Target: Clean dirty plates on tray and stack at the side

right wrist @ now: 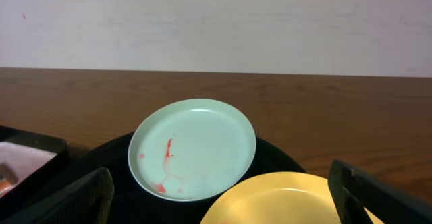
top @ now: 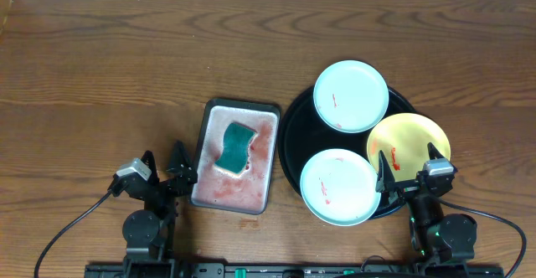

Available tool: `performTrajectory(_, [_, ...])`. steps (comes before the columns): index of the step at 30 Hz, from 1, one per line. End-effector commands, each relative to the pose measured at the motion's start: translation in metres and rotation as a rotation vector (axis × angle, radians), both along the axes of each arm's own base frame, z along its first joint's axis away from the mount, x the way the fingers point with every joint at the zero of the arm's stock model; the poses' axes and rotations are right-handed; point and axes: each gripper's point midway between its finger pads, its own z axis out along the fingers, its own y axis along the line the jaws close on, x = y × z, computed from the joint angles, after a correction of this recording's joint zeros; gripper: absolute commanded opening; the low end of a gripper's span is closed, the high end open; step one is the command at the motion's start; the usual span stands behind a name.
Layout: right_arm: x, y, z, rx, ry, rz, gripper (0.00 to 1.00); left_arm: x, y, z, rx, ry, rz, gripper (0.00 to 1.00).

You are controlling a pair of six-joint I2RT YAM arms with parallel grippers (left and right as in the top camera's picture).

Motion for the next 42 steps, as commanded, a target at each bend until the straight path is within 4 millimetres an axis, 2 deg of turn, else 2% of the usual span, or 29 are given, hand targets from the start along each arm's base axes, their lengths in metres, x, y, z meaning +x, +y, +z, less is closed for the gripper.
performTrajectory(1, [0.0, -0.002, -0.001, -0.013, 0.002, -0.01, 0.99, -0.002, 0.002, -0.016, 0.013, 0.055, 0.011, 0.81])
performTrajectory(29, [0.0, -0.002, -0.001, -0.012, 0.0, -0.009, 0.99, -0.002, 0.002, -0.016, 0.013, 0.055, 0.011, 0.81])
performTrajectory(37, [0.0, -0.001, 0.0, -0.011, -0.002, -0.006, 0.99, -0.001, -0.004, -0.016, 0.007, 0.055, -0.025, 0.81])
performTrajectory(39, [0.0, 0.0, 0.003, -0.01, -0.015, 0.005, 0.99, -0.001, -0.004, -0.016, 0.007, 0.055, -0.025, 0.81])
performTrajectory(42, [-0.005, 0.02, 0.02, 0.002, -0.081, 0.121, 0.99, -0.001, -0.009, -0.01, 0.003, 0.032, -0.054, 0.81])
